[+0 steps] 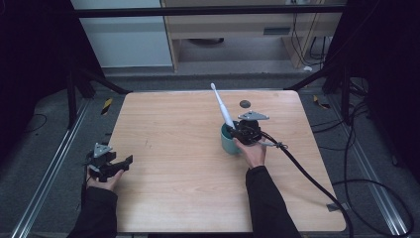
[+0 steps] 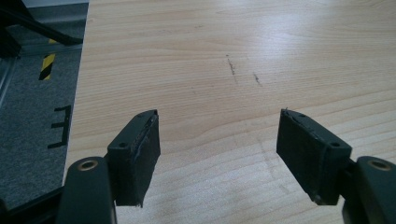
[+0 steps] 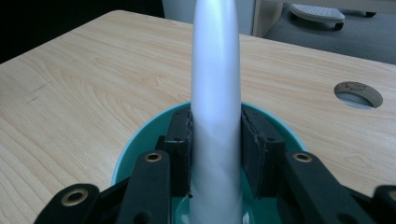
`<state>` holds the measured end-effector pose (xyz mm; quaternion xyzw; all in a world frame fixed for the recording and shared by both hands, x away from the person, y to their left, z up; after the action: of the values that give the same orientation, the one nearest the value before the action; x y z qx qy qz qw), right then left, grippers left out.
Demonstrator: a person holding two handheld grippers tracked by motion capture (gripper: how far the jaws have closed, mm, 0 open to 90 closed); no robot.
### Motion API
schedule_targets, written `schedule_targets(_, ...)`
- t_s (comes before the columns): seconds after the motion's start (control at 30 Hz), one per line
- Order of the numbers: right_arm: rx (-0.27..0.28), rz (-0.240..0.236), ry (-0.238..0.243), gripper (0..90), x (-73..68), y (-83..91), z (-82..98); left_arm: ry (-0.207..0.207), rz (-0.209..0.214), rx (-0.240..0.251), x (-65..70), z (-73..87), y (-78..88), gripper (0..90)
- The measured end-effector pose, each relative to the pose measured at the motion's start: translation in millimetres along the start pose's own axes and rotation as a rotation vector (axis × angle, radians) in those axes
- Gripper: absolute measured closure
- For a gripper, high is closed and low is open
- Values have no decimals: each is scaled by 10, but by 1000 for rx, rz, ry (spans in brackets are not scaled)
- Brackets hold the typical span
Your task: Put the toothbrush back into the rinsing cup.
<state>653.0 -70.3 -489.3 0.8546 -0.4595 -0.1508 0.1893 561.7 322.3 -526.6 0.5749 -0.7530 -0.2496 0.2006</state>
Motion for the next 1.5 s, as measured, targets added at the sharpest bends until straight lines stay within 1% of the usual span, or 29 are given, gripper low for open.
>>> schedule_targets(0.33, -22, 18, 9, 649, 11, 34, 4, -1, 0, -1, 3, 1, -2, 297)
schedule_targets(0.37, -25, 25, 23, 659, 24, 51, -5, 0, 1, 1, 5, -1, -3, 297)
schedule_targets(0.43, -29, 26, 26, 660, 28, 54, -4, 0, 1, 1, 6, -1, -2, 297)
schedule_targets(0.5, -33, 19, 20, 690, 24, 63, -5, 0, 1, 1, 5, -1, -1, 296)
schedule_targets(0.53, -34, 9, 17, 745, 12, 70, -7, 0, 1, 1, 5, -1, -2, 297)
schedule_targets(0.57, -34, 5, 16, 746, 3, 74, -9, 0, 1, 0, 5, -1, -2, 296)
schedule_targets(0.63, -38, 4, 7, 739, 0, 73, -4, -1, 1, -1, 7, 0, -2, 296)
schedule_targets(0.83, -55, 16, 7, 713, 17, 52, 35, -1, 1, 0, 2, 0, -1, 296)
schedule_targets(0.97, -45, 13, 13, 693, 10, 70, 18, 0, 1, 3, 5, -3, 2, 296)
schedule_targets(1.13, 0, 5, 10, 616, -5, 181, -95, 1, 4, 4, 7, -5, 6, 296)
schedule_targets(1.27, 37, -2, 3, 460, -4, 315, -207, -2, 8, 8, 11, -9, 11, 294)
schedule_targets(1.33, 42, -1, 3, 381, 1, 388, -240, -4, 13, 10, 18, -11, 14, 294)
schedule_targets(1.43, 39, 15, 3, 273, 33, 506, -256, -6, 19, 8, 32, -9, 11, 295)
schedule_targets(1.5, 38, 13, -7, 237, 48, 589, -245, -7, 22, 8, 37, -9, 12, 298)
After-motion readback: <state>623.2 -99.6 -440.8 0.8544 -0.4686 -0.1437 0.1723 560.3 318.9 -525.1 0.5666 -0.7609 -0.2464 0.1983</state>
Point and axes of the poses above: each handheld gripper's, and its own axes: y roughly backward along the jaws, z roughly out of its underside, x roughly to its right, the point moved 10 cm from there along -y, roughly forward along the jaws
